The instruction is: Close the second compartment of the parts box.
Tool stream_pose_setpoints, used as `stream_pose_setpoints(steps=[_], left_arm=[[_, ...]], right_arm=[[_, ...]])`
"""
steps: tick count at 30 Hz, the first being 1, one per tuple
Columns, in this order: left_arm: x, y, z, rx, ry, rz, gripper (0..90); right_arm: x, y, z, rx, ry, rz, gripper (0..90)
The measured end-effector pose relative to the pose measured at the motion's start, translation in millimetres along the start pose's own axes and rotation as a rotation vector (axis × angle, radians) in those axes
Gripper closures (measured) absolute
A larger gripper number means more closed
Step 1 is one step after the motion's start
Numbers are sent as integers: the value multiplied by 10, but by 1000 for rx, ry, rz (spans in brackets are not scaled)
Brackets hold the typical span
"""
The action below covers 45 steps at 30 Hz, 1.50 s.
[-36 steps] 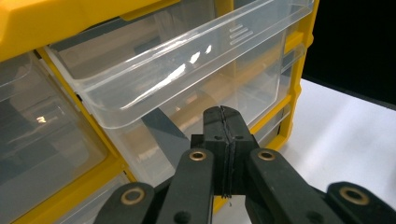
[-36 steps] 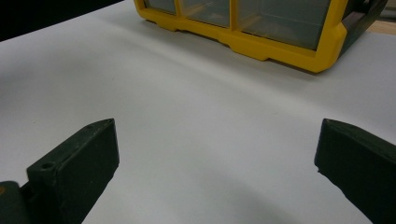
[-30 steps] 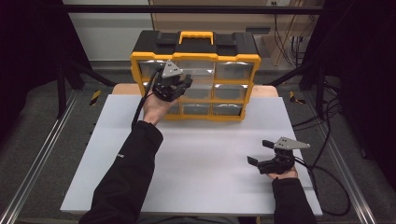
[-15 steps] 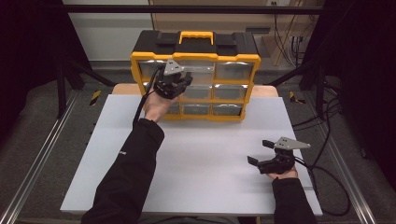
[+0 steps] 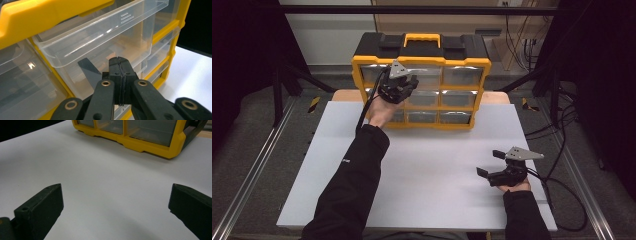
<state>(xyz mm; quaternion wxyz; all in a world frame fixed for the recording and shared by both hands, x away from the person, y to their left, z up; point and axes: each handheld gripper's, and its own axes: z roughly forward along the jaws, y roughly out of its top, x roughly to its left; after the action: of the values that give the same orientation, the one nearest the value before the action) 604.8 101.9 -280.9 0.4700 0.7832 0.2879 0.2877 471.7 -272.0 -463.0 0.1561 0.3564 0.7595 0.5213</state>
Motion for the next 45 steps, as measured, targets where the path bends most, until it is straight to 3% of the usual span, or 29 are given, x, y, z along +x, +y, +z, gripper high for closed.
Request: stream_pose_setpoints(steps=[26, 35, 43, 44, 45], left_arm=[[77, 58, 127, 18, 29, 12, 893], [64, 52, 76, 12, 33, 8, 892], [36, -26, -77, -17, 13, -32, 777], [37, -39, -99, -26, 3, -40, 723], [35, -52, -122, -35, -9, -49, 723]], right_arm=[[-3, 3, -10, -5, 1, 3, 3], [-3, 4, -14, -8, 1, 4, 4], [-2, 3, -12, -8, 0, 3, 4], [-2, 3, -11, -5, -1, 3, 4], [-2, 3, -11, -5, -1, 3, 4]])
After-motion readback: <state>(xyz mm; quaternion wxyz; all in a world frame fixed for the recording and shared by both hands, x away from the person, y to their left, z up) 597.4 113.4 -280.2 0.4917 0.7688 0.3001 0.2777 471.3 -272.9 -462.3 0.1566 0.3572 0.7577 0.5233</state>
